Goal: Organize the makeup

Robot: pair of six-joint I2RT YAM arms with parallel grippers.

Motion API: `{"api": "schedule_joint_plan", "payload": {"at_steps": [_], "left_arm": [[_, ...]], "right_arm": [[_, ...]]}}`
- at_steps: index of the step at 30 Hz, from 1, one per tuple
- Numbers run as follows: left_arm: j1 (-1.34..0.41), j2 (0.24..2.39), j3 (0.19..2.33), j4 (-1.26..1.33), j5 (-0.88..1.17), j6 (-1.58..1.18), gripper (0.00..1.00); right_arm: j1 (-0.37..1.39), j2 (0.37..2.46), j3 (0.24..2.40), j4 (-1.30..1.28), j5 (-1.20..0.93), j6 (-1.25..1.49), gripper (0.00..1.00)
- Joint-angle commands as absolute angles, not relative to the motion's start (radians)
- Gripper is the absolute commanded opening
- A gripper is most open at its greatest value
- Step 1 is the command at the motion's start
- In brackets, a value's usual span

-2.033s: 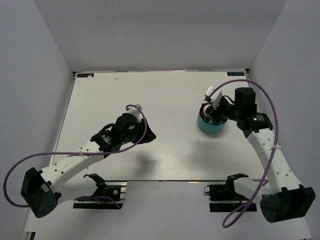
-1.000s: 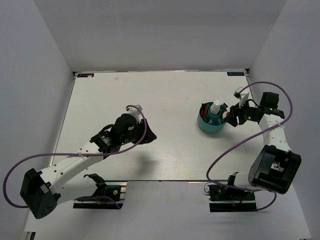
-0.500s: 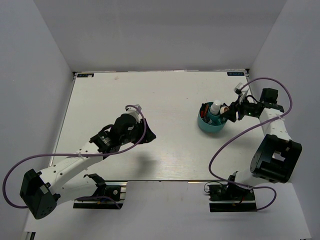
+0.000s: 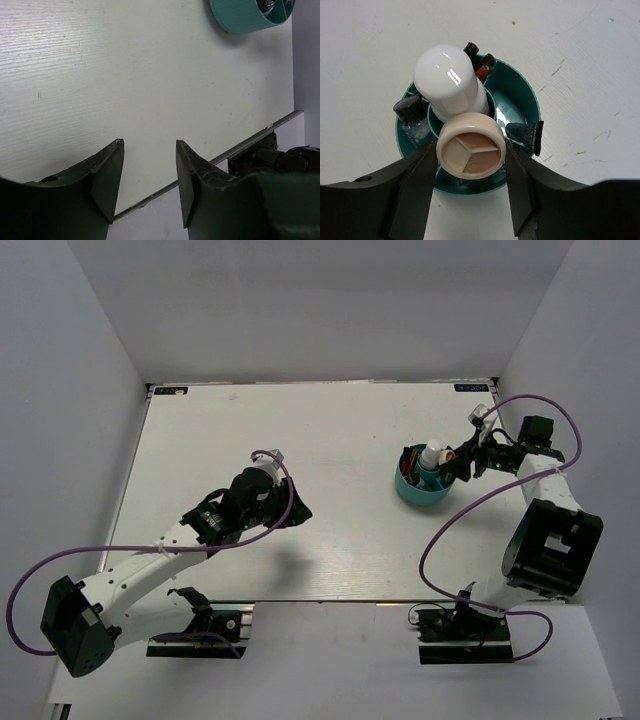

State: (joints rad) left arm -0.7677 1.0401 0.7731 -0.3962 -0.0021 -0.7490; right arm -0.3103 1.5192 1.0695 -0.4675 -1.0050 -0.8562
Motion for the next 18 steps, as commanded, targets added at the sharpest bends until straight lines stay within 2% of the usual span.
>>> {"api": "schedule_joint_plan", "payload": {"at_steps": [1,12,18], "left_arm": [[-0.77,1.038,0.781,-0.4,-0.012,-0.747,0.56],[-0.77,1.068,0.802,-0.4,-0.009,-0.739,0.56],[-0.77,1.075,0.81,-0.402,-0.008,-0.739,0.56]], "right_arm": [[-0.316,1.535,1.06,-0.439,-1.037,-0.864,0.0],[-0.314,1.555,1.051,-0.436,-1.023,-0.873,0.01],[-0.314,1.568,1.035,-0.428,-1.029,-0.871,0.08]]}}
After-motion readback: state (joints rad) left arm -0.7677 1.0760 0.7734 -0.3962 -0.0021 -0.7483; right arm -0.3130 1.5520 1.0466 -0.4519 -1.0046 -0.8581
